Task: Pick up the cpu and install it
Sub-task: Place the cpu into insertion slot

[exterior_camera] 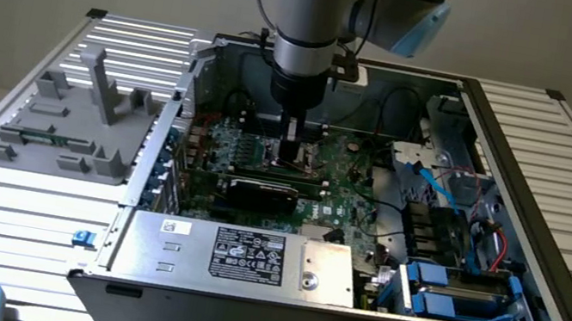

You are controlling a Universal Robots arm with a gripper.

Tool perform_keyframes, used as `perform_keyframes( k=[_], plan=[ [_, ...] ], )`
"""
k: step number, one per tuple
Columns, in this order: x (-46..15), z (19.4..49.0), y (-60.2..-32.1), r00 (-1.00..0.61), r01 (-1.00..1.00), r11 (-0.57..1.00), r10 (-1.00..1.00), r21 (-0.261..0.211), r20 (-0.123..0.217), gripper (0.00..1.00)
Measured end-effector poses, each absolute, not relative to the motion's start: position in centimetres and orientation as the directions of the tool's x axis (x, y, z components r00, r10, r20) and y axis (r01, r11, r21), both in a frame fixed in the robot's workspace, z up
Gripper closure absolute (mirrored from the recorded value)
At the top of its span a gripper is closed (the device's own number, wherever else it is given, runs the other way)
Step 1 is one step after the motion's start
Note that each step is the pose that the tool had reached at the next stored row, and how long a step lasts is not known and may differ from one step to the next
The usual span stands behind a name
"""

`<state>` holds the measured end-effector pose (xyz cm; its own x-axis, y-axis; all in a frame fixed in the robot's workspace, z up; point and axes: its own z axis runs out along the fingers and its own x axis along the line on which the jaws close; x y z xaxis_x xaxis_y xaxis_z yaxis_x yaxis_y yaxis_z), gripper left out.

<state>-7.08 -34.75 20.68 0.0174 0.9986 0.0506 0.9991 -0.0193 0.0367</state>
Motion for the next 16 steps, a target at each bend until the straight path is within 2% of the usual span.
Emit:
perform_keyframes(
  k=[16],
  plan=[
    [-6.99, 20.44, -34.47, 0.020, 0.999, -0.022, 0.999, 0.037, 0.047, 0.46]
  ],
)
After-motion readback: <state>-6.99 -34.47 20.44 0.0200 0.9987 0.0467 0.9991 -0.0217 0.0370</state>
